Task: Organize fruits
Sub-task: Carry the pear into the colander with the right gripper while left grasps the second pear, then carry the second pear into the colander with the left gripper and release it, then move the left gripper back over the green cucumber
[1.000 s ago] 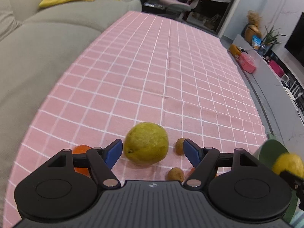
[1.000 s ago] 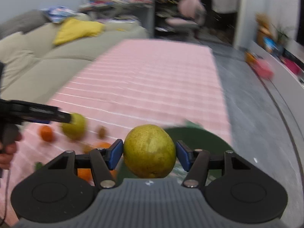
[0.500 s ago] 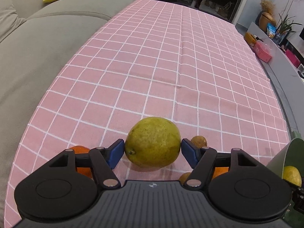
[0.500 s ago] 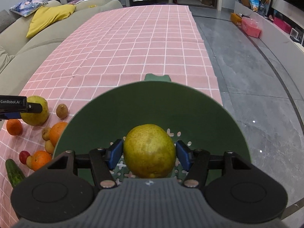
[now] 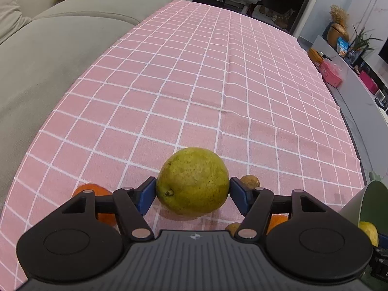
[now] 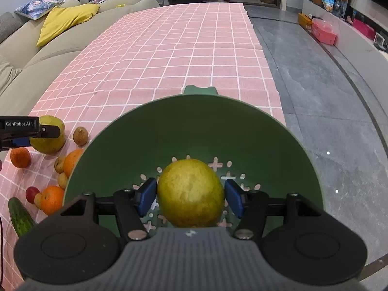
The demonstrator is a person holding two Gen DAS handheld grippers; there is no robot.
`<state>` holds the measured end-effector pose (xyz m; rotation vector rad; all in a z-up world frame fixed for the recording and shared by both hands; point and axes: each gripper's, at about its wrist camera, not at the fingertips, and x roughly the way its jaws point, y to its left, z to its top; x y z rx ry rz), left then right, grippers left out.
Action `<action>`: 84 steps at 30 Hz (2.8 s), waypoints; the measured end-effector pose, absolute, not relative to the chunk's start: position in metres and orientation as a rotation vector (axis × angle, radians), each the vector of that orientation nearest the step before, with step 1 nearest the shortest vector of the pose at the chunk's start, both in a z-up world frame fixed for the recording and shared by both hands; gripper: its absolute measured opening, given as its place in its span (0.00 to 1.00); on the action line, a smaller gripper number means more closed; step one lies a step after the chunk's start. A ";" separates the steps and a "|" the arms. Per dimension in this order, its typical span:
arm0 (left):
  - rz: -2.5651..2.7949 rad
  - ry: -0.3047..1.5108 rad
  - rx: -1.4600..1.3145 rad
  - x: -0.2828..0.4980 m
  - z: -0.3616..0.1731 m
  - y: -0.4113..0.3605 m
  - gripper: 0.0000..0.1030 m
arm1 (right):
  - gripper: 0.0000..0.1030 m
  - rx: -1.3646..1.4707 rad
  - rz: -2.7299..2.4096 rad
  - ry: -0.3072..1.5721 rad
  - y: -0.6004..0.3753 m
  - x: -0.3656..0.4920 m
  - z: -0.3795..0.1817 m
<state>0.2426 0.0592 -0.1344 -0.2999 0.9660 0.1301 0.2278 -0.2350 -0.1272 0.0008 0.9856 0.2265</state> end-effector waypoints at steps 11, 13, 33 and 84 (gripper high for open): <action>0.026 0.945 -0.376 0.223 -0.098 0.050 0.72 | 0.70 -0.018 0.209 0.946 -0.248 0.205 -0.108; -0.036 0.935 -0.362 0.217 -0.082 0.040 0.72 | 0.70 -0.015 0.207 0.937 -0.251 0.197 -0.103; -0.395 1.064 -0.052 0.225 -0.061 -0.102 0.73 | 0.59 -0.011 0.124 0.845 -0.288 0.154 -0.075; -0.330 0.985 0.040 0.202 -0.035 -0.083 0.71 | 0.67 0.021 0.138 0.795 -0.288 0.153 -0.072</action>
